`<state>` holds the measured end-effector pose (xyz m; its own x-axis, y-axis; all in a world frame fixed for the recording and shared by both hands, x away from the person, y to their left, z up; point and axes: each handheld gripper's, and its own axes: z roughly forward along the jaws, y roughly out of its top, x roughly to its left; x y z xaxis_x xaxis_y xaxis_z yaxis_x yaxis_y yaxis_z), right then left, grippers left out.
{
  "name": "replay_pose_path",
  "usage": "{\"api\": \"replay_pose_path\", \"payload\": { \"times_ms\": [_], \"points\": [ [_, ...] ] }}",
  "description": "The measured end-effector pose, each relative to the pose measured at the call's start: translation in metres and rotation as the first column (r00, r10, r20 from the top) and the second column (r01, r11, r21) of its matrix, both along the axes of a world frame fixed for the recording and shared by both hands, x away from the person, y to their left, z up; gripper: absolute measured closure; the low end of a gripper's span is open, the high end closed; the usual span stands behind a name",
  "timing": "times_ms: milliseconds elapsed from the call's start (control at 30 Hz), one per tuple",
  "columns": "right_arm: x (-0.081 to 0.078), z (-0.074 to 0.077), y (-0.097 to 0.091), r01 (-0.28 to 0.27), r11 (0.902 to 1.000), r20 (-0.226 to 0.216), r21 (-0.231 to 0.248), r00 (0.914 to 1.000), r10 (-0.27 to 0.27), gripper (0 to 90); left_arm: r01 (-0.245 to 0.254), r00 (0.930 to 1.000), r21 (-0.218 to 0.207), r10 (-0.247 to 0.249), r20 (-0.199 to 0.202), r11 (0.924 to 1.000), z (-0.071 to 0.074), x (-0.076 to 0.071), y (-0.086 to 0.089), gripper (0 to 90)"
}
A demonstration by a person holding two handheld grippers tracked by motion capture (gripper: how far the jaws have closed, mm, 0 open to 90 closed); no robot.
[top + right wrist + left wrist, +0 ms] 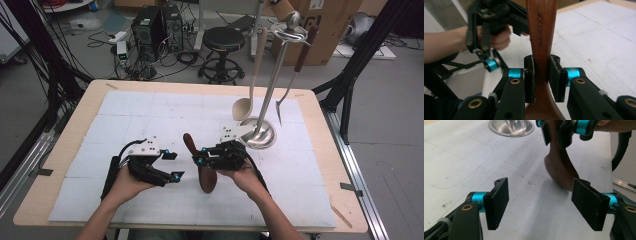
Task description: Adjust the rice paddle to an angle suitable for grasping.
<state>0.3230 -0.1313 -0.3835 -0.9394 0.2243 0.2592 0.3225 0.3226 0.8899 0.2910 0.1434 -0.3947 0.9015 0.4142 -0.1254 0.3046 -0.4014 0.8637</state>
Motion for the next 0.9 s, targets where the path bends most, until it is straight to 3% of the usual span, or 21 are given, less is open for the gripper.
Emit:
{"api": "replay_pose_path", "payload": {
  "times_ms": [433,900],
  "points": [
    [-0.002,0.001,0.017,0.024,0.9976,0.036,0.064,0.999,-0.026,77.2,0.028,0.9996,-0.005,-0.028,-0.008,0.9996,0.0,-0.001,-0.002,34.1],
    [-0.006,0.001,0.031,0.038,0.9968,0.065,0.07,0.997,-0.043,77.2,0.045,0.999,0.017,-0.045,0.005,0.9988,-0.001,-0.003,-0.004,49.4]
  ]
}}
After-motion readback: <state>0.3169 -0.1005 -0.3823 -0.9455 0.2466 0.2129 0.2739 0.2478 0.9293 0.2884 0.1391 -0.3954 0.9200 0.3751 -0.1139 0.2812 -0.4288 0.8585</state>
